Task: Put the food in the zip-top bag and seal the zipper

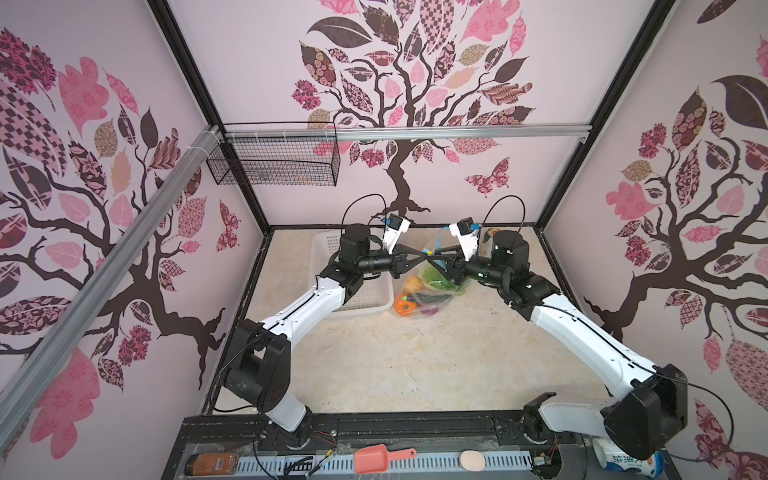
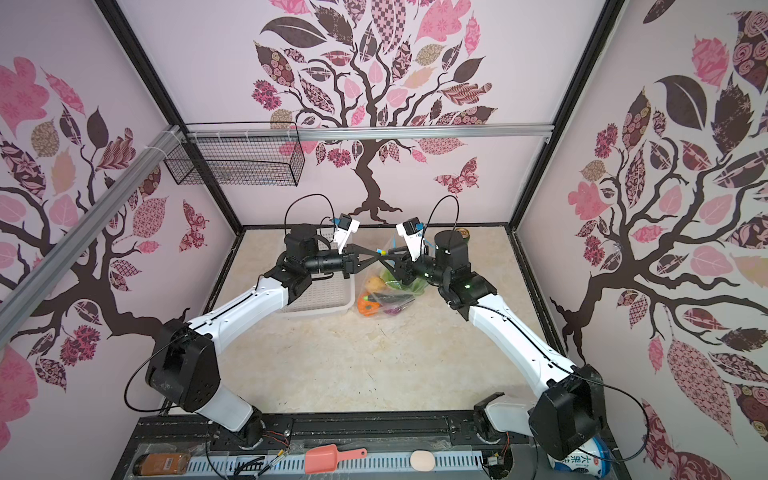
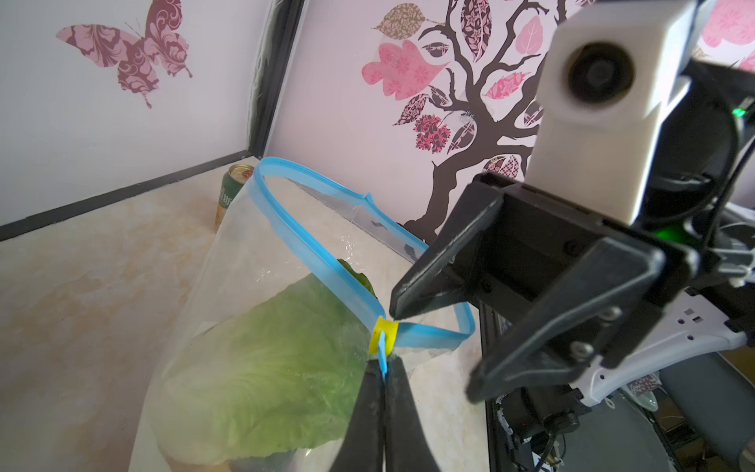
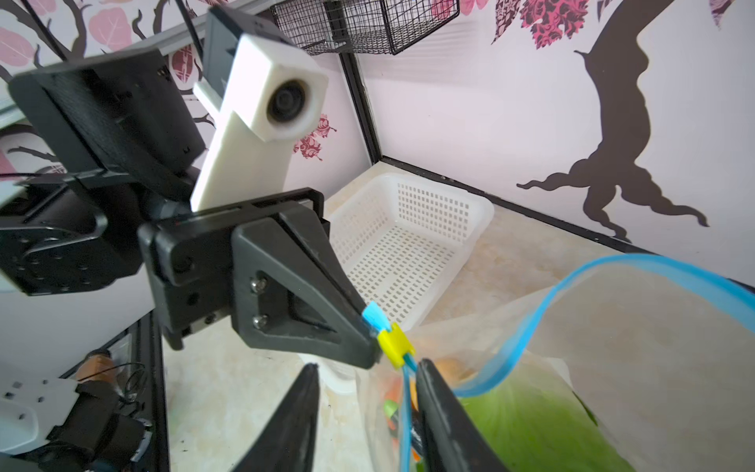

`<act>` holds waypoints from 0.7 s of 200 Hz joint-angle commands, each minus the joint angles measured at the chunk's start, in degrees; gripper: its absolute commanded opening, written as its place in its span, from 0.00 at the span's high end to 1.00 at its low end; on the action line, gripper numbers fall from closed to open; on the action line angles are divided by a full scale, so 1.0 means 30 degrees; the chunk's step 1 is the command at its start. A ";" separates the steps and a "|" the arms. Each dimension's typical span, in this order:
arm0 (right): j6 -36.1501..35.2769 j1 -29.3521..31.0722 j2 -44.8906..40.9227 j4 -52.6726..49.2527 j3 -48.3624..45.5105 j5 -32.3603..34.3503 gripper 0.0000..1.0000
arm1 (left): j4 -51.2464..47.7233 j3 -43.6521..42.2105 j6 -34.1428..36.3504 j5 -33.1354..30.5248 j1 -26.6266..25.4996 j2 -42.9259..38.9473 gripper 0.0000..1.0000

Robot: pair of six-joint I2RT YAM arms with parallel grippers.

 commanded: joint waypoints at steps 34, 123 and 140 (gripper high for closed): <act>-0.7006 -0.0028 -0.0193 -0.3381 0.2155 -0.1975 0.45 | -0.2274 -0.0034 0.2825 -0.1673 -0.0589 -0.1529 1.00; -1.2238 -0.1656 0.4651 -0.9892 0.7473 -0.6617 0.54 | -0.1854 -0.1197 0.3888 -0.3098 -0.0972 -0.2593 1.00; -1.2970 -0.1781 0.5267 -1.0946 0.8322 -0.7347 0.55 | -0.2046 -0.1111 0.4052 -0.3015 -0.1035 -0.2499 1.00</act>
